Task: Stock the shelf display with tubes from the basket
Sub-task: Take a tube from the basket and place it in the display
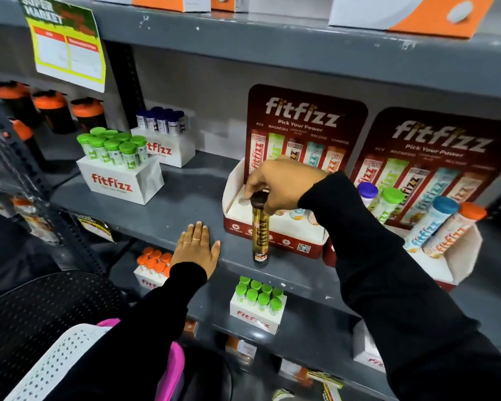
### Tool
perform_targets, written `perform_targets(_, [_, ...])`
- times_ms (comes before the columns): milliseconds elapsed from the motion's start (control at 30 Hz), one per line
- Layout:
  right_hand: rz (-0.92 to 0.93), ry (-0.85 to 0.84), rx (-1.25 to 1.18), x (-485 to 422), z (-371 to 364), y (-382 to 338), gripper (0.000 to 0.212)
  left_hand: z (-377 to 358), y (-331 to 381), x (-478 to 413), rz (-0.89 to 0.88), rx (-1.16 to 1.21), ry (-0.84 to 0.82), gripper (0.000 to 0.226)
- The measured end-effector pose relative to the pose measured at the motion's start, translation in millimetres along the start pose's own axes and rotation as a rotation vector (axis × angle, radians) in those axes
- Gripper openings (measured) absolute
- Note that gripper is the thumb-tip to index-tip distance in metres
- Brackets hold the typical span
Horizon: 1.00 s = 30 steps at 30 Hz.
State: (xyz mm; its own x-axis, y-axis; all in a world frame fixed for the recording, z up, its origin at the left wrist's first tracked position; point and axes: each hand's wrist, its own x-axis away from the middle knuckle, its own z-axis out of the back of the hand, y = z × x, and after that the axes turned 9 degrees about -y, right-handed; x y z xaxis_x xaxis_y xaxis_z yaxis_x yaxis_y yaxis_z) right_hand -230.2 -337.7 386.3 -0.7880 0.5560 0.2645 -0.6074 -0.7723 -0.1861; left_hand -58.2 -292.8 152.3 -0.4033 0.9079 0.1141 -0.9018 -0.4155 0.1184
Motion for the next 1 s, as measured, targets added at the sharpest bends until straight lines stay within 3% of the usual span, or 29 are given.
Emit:
perform_targets(333, [-0.115,0.098,-0.132,30,13,31,0.027,-5,-10,3,0.053,0.007,-0.001,0.058])
perform_targets(733, [-0.639,0.304,-0.257,91,21,122,0.032,-8,35,5,0.050,0.062,-0.032,0.062])
perform_targets(1000, [-0.843,0.507,-0.262,91,-2,145,0.035,-7,36,5,0.053,0.063,-0.027,0.061])
